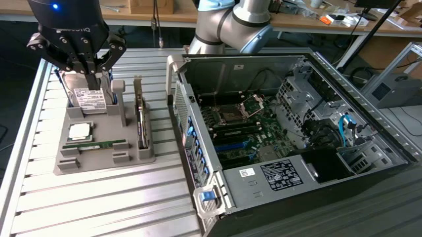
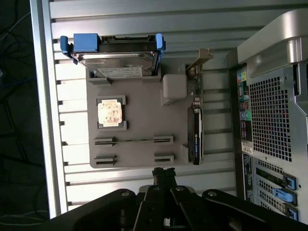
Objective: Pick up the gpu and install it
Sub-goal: 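Reach for the gpu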
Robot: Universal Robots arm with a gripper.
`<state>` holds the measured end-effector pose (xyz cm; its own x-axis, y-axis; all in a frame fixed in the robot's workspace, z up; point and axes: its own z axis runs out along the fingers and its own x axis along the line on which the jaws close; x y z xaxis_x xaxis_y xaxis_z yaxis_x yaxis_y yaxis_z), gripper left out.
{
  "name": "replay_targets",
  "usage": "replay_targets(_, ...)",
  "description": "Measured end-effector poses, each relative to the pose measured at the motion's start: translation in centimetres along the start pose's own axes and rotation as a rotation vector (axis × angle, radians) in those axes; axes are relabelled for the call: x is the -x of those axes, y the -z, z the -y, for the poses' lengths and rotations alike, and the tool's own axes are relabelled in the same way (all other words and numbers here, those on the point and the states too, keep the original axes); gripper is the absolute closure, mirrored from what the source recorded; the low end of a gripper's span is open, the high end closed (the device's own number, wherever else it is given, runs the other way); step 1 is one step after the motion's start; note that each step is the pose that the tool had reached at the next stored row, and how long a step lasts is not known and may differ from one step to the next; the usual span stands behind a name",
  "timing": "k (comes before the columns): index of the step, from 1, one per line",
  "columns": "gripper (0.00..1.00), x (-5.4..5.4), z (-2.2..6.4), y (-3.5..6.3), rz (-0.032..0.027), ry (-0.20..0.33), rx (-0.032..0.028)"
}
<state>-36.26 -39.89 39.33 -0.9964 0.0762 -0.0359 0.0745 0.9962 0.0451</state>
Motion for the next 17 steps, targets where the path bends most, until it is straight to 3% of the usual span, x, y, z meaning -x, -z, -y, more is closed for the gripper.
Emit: replay_targets(17,0.89,-2.3,0.17,0.09,0.0018,0.000,0.0002)
